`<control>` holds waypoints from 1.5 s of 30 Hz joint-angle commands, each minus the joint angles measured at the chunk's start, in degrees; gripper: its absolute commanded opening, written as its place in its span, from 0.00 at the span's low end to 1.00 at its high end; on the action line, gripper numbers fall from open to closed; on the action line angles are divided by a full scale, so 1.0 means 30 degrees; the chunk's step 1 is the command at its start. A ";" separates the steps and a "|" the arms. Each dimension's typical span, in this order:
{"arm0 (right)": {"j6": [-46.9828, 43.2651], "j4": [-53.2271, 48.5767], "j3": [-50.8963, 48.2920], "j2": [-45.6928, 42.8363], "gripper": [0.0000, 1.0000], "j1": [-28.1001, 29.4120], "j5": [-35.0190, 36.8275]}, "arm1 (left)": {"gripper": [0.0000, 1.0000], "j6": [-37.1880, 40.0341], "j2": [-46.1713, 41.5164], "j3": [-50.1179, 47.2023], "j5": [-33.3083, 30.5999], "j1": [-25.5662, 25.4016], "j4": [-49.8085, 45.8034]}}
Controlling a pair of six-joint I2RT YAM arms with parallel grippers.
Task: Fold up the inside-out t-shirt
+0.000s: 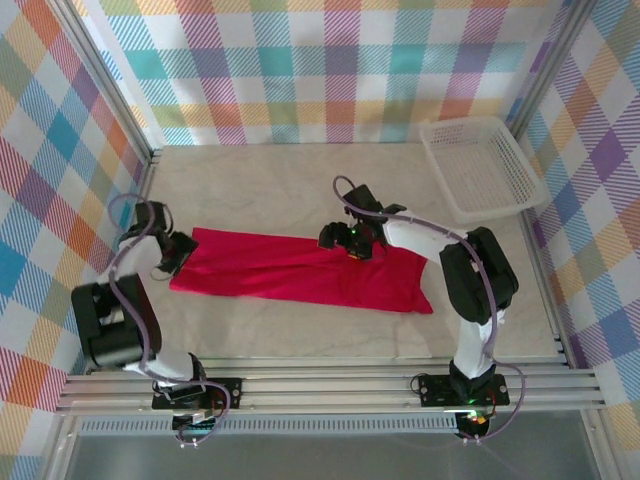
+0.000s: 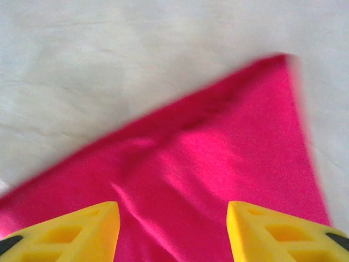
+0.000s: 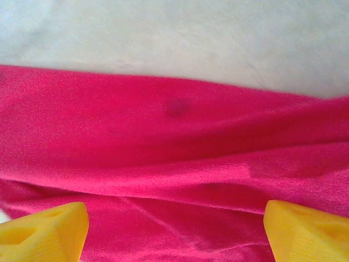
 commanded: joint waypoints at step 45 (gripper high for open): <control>-0.6865 -0.3185 -0.7320 -0.5776 1.00 -0.7033 0.3436 | 0.61 0.1869 -0.1162 0.1541 0.0680 -0.3585 -0.0146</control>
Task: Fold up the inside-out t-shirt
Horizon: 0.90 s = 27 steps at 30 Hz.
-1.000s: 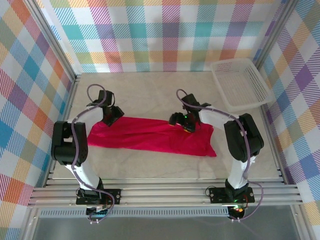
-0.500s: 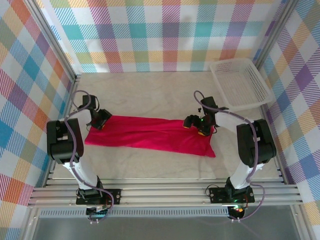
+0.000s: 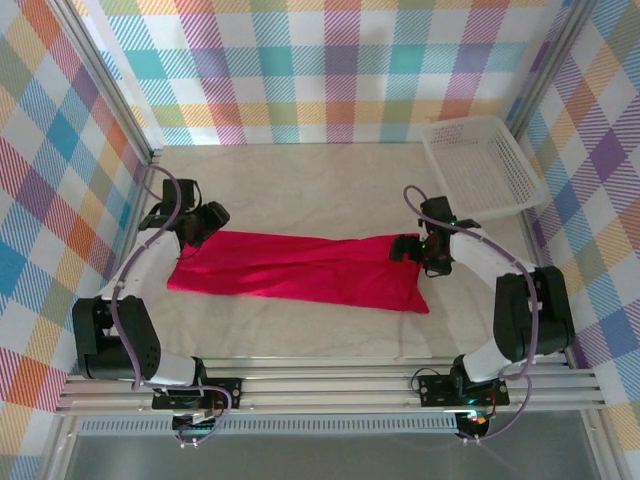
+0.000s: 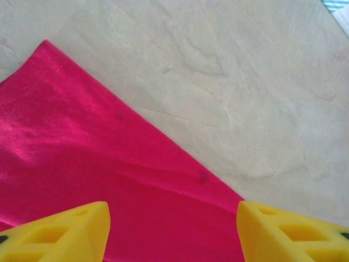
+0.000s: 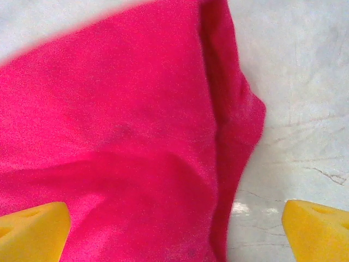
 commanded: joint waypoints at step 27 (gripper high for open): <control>0.0642 0.1615 -0.0256 0.2741 0.17 0.1246 -0.2394 | 0.57 0.0995 -0.0223 -0.0469 0.0455 0.0119 -0.1052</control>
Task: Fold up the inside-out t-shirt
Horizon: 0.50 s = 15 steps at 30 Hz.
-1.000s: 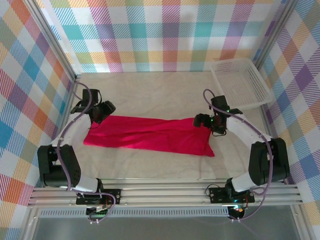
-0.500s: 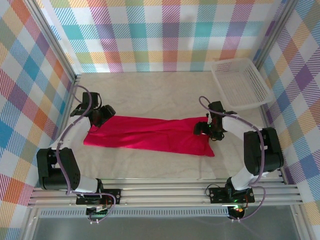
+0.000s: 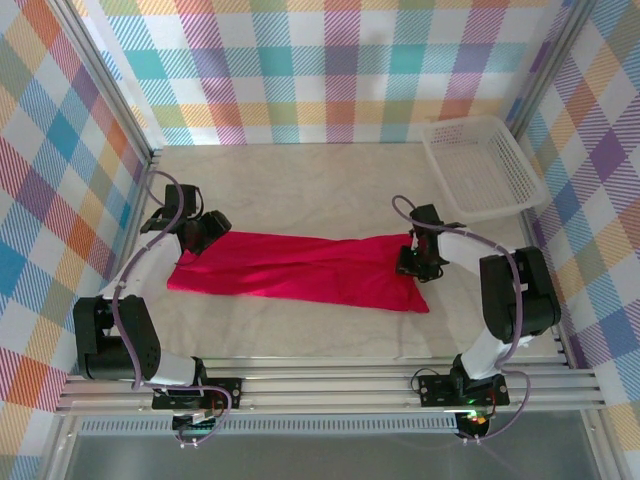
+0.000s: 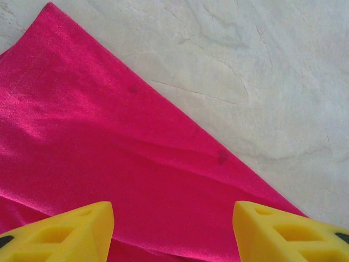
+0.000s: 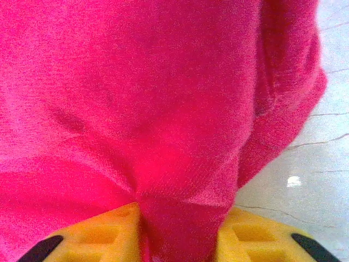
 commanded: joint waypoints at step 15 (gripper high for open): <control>-0.0902 -0.5106 0.1437 -0.4406 0.00 -0.0632 0.1918 | 0.53 -0.3590 0.0884 -0.0615 0.1972 -0.3423 0.3029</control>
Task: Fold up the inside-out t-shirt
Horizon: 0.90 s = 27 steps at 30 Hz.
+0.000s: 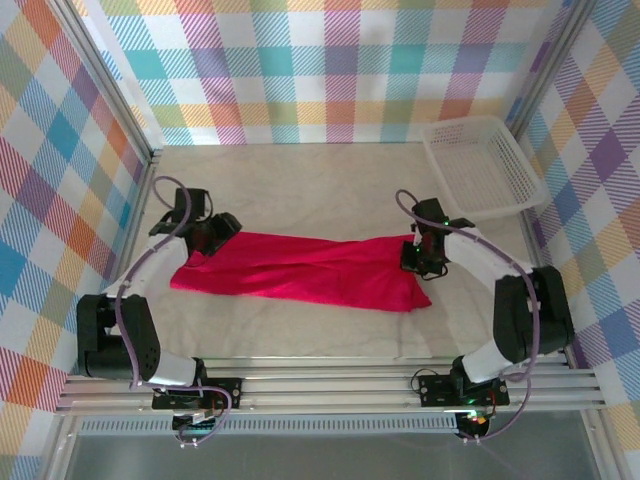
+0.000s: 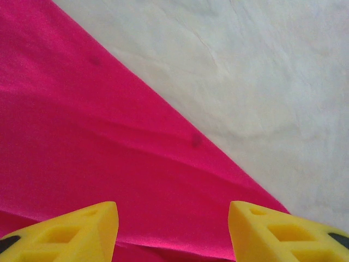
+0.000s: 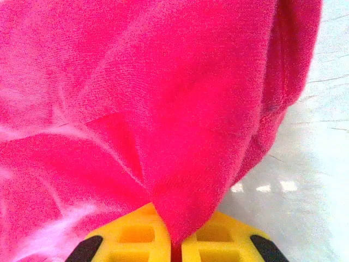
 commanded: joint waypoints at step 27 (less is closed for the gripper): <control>0.2467 -0.2517 0.7918 -0.1333 0.00 0.5331 -0.1385 | 0.55 0.0414 0.4390 0.2652 0.3105 0.2198 -0.0652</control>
